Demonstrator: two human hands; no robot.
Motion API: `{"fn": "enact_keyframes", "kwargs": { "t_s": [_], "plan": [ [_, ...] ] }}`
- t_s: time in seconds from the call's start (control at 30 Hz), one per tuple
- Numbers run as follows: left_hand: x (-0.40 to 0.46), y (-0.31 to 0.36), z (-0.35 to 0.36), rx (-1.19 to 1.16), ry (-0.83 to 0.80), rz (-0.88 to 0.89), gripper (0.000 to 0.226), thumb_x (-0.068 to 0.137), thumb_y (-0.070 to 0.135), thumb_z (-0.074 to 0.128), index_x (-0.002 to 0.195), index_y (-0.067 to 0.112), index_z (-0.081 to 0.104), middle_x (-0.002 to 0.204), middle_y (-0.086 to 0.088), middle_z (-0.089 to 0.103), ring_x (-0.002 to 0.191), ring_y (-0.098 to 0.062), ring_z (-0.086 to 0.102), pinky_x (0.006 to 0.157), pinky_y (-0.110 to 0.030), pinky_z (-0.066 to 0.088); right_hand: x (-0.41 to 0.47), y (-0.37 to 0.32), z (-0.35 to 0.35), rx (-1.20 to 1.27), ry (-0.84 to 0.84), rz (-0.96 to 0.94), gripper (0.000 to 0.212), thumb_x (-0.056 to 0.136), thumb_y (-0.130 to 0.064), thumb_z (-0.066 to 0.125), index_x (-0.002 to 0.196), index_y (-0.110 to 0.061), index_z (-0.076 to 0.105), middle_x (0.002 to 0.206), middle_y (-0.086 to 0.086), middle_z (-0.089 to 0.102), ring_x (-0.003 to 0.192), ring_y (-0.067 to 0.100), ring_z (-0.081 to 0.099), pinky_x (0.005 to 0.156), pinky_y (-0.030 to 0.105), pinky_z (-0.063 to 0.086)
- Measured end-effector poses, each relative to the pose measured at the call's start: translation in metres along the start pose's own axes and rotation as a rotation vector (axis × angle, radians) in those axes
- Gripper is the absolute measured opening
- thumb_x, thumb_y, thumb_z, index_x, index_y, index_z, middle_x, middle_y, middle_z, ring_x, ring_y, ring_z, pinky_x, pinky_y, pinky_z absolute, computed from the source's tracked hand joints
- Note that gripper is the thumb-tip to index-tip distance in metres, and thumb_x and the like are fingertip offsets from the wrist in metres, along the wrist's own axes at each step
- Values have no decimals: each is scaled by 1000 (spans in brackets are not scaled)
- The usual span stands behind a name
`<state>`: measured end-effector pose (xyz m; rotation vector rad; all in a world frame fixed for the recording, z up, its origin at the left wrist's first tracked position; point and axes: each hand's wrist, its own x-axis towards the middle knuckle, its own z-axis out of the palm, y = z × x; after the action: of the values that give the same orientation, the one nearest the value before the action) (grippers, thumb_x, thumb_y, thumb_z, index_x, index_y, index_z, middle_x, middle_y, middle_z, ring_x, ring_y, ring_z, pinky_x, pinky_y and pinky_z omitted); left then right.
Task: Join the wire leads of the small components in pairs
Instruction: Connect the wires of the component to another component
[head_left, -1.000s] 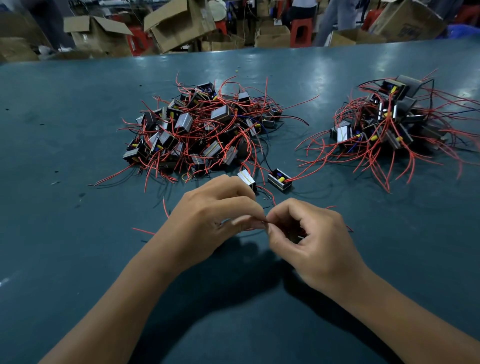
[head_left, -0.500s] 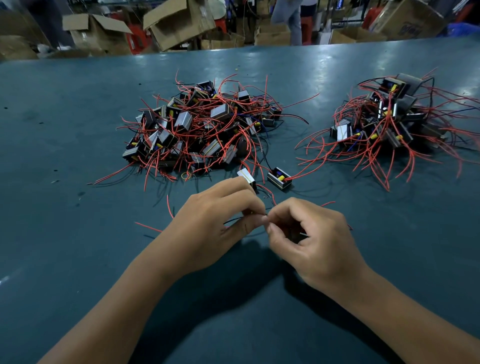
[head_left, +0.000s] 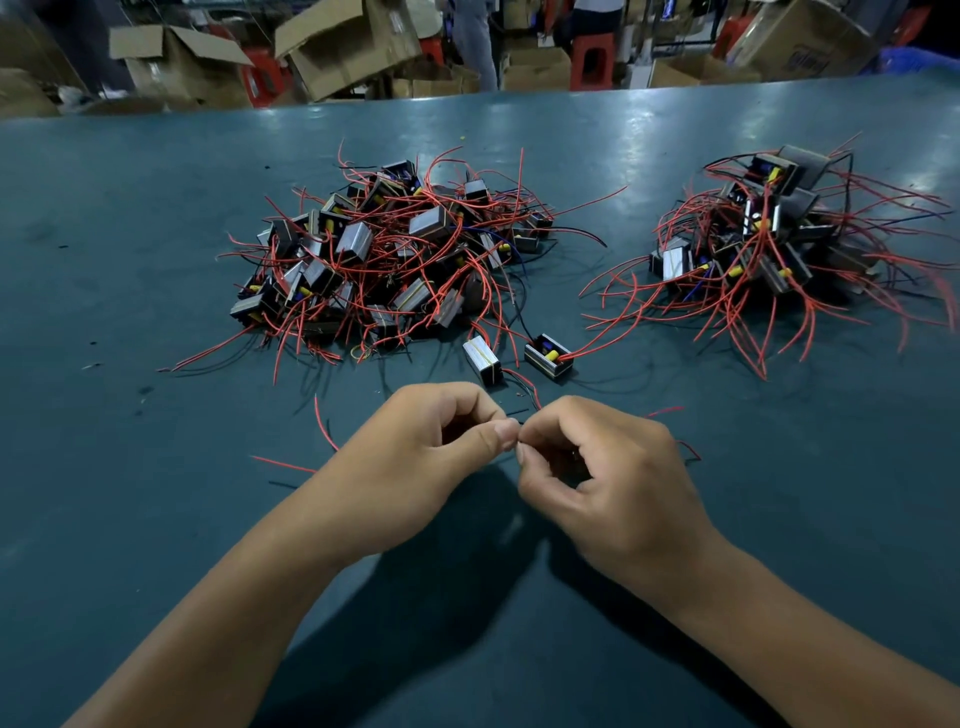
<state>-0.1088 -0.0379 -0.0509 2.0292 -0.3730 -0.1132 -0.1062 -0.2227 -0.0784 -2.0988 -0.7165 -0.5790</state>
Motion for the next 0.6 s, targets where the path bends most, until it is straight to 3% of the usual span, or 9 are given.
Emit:
{"fn": "enact_keyframes", "kwargs": {
  "t_s": [0.17,0.37,0.53,0.6],
  "plan": [
    [0,-1,-11,187,-49,79,8,91,35,69,96,30,65,69,30,55,52,-4,38,50,-11,31,0,5,-1,99,-26,114,2,83,-14,67,81,-13,66,69,-14,58,62,0,52,61,8,37],
    [3,-10,-15,317,-30,89,9,93,31,67,86,27,65,82,16,58,62,-11,48,57,-14,37,0,8,-4,58,-79,115,3,88,-15,70,86,-16,68,73,-14,62,67,1,56,63,8,38],
    [1,-13,-21,324,-75,95,10,94,32,67,85,29,65,82,20,58,62,-5,47,57,-13,37,4,7,-11,58,-168,97,7,86,-13,72,83,-17,68,74,-12,64,69,5,58,63,15,42],
    [2,-15,-23,290,20,106,11,93,32,68,83,31,65,78,20,59,59,-4,47,56,-12,36,6,7,-14,108,-198,91,7,86,-13,74,81,-16,70,79,-10,67,71,5,60,63,13,41]
  ]
}}
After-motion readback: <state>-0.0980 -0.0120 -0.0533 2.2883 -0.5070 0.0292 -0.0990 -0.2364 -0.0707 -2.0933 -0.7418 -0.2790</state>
